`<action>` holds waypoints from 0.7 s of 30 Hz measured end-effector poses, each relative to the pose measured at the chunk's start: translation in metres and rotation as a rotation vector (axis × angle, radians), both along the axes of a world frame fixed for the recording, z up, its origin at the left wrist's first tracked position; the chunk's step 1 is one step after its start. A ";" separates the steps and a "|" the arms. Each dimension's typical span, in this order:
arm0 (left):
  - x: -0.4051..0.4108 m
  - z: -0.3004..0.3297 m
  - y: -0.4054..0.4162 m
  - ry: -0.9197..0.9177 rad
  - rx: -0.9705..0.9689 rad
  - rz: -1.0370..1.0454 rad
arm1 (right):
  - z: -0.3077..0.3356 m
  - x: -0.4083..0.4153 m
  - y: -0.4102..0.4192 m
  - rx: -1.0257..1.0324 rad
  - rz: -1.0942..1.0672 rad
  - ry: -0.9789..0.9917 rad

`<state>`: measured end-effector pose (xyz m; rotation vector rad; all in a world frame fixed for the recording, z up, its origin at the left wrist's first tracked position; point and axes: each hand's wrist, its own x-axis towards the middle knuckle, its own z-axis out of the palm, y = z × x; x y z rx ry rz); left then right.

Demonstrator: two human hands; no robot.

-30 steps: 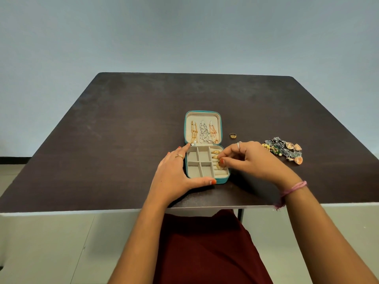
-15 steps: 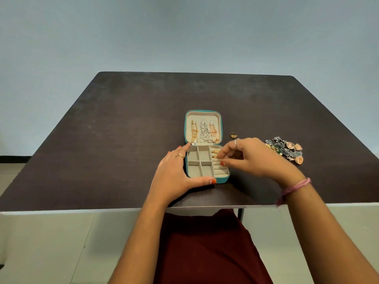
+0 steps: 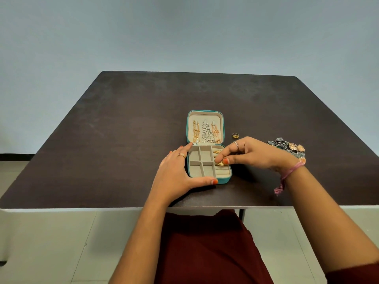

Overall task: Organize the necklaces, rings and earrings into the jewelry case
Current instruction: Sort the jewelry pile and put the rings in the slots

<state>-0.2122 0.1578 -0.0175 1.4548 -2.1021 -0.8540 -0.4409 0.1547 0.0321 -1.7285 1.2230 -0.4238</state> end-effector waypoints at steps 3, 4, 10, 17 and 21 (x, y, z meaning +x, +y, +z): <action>0.000 -0.001 -0.001 -0.001 0.002 0.003 | 0.001 0.000 -0.002 0.003 0.030 0.036; 0.000 -0.001 -0.001 -0.002 0.003 0.003 | 0.002 0.000 -0.002 -0.002 0.027 0.055; 0.000 -0.002 -0.001 0.001 0.005 0.004 | -0.001 0.007 0.005 -0.178 -0.070 0.252; 0.000 -0.001 -0.001 -0.014 0.005 -0.002 | -0.007 0.017 0.023 -0.396 -0.274 0.305; 0.000 -0.002 0.000 -0.003 0.012 0.001 | -0.006 0.006 0.017 -0.416 -0.349 0.255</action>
